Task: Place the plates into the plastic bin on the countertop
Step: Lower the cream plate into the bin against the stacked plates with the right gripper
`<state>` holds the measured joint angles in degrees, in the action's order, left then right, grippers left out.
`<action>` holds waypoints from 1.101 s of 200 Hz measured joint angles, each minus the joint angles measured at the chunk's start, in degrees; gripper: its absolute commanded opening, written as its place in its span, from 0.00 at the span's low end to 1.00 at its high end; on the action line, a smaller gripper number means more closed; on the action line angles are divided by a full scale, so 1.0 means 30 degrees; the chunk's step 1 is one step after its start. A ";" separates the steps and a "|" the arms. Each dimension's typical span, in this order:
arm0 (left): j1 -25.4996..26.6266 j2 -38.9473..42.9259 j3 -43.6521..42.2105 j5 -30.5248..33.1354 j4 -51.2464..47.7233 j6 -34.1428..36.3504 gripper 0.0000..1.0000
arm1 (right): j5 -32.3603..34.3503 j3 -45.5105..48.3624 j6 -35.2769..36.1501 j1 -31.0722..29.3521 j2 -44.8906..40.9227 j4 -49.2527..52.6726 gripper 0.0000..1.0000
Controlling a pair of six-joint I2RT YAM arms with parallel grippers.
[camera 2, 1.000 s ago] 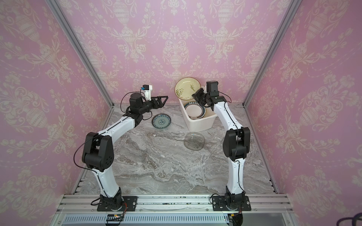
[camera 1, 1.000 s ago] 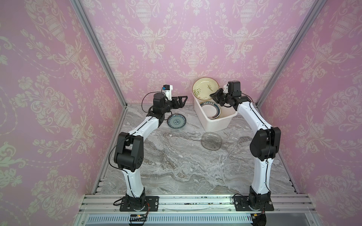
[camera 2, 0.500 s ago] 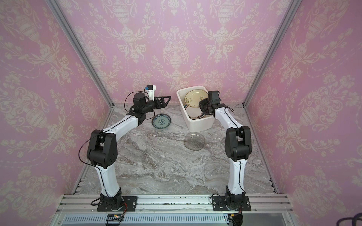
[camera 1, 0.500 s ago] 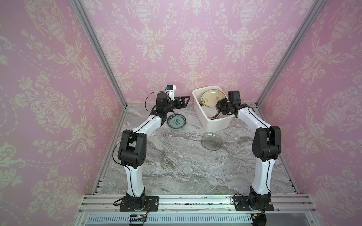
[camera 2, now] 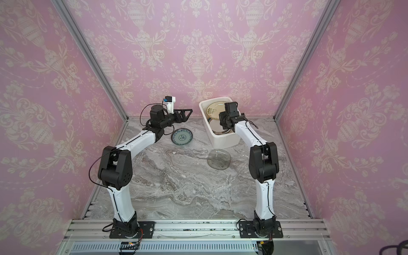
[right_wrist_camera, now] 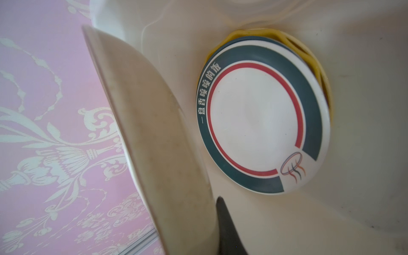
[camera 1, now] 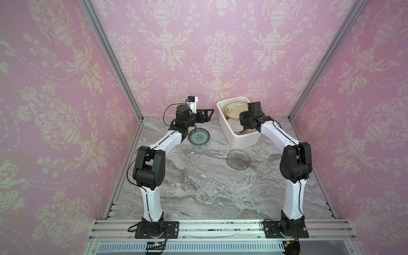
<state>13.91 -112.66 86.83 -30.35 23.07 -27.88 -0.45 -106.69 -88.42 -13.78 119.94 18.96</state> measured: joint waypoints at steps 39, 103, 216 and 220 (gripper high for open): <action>-0.0699 0.0000 -0.0306 0.0015 0.0029 -0.0036 0.99 | 0.0590 -0.1304 -0.1457 -0.0546 0.0743 0.0313 0.00; -0.1115 0.0000 -0.0393 0.0066 0.0015 -0.0095 0.99 | 0.1166 -0.1763 -0.2696 -0.0532 0.2637 0.0714 0.00; -0.1115 0.0000 -0.0321 0.0146 -0.0925 -0.0080 0.99 | 0.0925 -0.3242 -0.3060 -0.0029 0.4641 0.1086 0.12; -0.1115 0.0000 -0.0270 0.0153 -0.1005 -0.0080 0.99 | 0.0925 -0.3242 -0.3067 -0.0022 0.4663 0.1071 0.14</action>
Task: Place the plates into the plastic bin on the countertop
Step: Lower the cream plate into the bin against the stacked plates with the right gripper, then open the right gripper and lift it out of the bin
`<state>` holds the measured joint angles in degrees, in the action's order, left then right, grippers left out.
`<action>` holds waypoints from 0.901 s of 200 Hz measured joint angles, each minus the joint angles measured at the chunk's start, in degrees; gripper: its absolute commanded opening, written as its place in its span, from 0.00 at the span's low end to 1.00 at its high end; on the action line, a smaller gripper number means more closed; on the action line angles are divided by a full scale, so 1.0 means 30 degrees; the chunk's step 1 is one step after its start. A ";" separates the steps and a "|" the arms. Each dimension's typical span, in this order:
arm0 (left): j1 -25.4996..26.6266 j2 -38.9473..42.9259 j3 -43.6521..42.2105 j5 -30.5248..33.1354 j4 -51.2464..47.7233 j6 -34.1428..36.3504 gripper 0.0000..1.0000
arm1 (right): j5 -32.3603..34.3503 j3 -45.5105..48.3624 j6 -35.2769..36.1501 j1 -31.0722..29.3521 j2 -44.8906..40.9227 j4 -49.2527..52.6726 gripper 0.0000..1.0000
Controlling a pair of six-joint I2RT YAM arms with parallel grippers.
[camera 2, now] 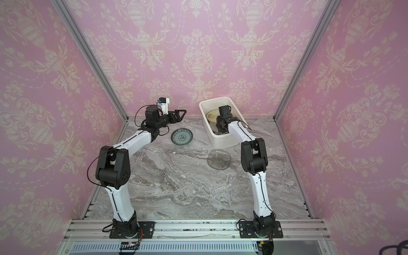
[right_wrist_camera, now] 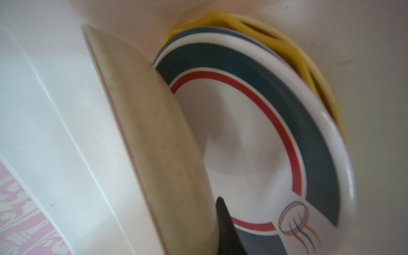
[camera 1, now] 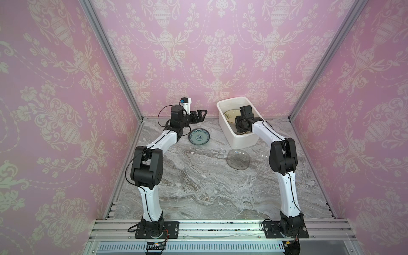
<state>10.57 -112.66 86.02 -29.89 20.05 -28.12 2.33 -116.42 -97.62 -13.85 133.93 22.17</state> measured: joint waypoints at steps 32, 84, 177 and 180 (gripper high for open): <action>0.0000 0.0000 0.0583 0.0109 -0.0816 0.0015 0.99 | -0.0146 -0.0051 -0.0248 0.0022 0.0146 -0.0240 0.32; 0.0000 0.0000 0.0874 0.0248 -0.1588 0.0073 0.99 | -0.0481 -0.0073 -0.0495 0.0124 0.0175 -0.0299 0.50; -0.0007 0.1013 0.0874 0.4481 -0.5187 0.1290 0.99 | -0.0561 -0.0087 -0.0233 0.0160 0.0160 0.0750 0.67; -0.0007 0.1129 0.0874 0.4699 -0.5340 0.1297 0.99 | -0.0561 -0.0087 -0.0211 0.0168 0.0160 0.0758 0.68</action>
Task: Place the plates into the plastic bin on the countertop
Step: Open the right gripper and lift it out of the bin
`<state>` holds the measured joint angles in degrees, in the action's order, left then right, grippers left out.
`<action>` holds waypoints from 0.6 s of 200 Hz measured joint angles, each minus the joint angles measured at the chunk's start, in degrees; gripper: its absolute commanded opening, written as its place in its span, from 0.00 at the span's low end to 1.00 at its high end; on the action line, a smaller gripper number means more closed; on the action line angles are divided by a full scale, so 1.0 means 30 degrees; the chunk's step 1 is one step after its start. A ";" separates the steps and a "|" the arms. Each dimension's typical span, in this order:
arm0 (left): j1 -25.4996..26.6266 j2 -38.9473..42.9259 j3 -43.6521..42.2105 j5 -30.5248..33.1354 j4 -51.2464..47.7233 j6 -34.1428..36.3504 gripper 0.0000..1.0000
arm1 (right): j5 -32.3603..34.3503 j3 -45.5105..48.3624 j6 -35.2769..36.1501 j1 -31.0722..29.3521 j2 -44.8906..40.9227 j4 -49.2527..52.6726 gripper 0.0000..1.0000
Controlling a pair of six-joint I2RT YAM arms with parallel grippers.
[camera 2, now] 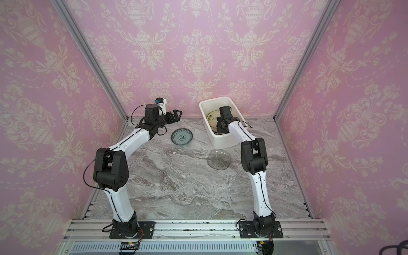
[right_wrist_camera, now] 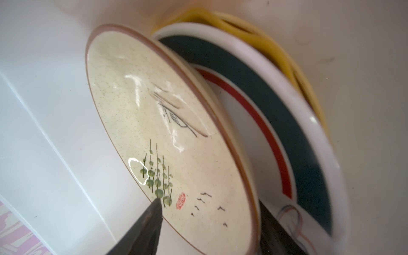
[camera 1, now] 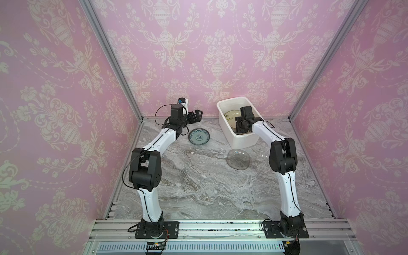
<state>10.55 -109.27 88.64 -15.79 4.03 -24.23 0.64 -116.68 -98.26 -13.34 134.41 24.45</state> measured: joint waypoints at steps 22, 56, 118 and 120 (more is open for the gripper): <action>-0.0117 0.0991 -0.0007 0.1632 -0.0947 0.0109 0.99 | -0.0015 0.0000 0.0306 0.0015 -0.0087 0.0284 0.71; -0.1217 0.2186 -0.0415 0.2455 -0.1384 -0.0474 0.99 | 0.0102 -0.0022 0.1086 0.0007 -0.0612 0.0940 0.76; -0.3716 0.3322 -0.3060 0.2288 -0.1297 -0.2186 0.95 | 0.0816 0.0714 0.2361 -0.0007 -0.3767 0.1107 0.77; -0.3723 0.3322 -0.3060 0.2273 -0.1311 -0.2193 0.95 | 0.0823 0.0729 0.2470 -0.0007 -0.3861 0.1086 0.77</action>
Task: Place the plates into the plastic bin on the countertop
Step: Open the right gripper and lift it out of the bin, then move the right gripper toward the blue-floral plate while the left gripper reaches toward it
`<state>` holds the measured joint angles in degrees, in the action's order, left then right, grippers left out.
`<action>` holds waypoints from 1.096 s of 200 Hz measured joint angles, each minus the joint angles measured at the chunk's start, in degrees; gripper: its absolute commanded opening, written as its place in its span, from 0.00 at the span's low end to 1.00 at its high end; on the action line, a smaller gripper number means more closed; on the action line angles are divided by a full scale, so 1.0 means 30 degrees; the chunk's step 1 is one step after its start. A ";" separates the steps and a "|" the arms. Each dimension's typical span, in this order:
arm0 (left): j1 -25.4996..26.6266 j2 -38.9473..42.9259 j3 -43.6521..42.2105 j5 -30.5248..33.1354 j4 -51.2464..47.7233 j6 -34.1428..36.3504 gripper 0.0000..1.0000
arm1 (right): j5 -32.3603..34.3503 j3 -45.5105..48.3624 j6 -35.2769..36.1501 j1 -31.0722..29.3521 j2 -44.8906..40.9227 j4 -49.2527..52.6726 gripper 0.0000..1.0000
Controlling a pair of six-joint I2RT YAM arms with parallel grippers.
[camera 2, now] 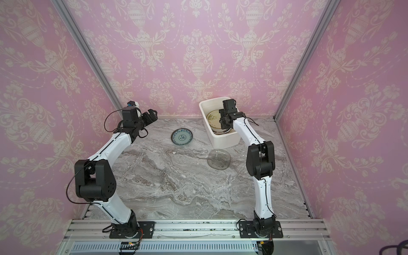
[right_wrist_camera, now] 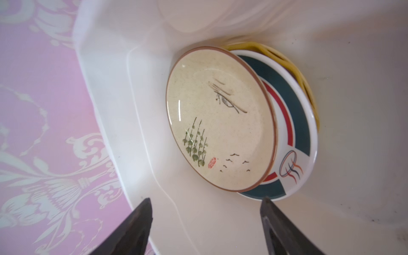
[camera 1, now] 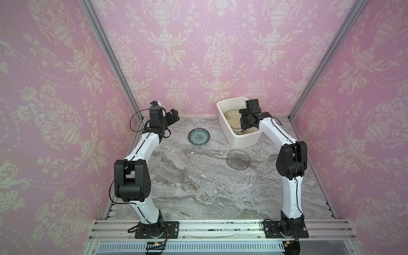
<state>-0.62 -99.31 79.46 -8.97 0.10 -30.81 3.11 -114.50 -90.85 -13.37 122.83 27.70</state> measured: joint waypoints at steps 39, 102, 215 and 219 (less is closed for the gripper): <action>-0.0080 0.0102 -0.0007 -0.1690 -0.0481 -0.0117 0.93 | -0.0882 -0.0262 0.3096 -0.0182 -0.0619 -0.2346 0.75; -0.0379 -0.0729 0.0087 -0.4991 -0.1013 -0.0772 0.91 | -0.6878 -0.4546 0.9872 -0.2346 0.0867 -0.3942 0.73; -0.0379 -0.4182 -0.0117 -0.7446 -0.0211 -0.2076 0.86 | -0.7890 -0.2390 1.7238 -0.5464 0.3075 0.0576 0.73; -0.0379 -0.4313 -0.0102 -0.7497 -0.0204 -0.2084 0.86 | -0.7803 -0.2273 1.7296 -0.5464 0.3140 0.0597 0.73</action>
<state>-1.76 -112.25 79.15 -31.46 -0.51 -37.06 -20.29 -121.32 -38.96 -29.76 132.25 29.50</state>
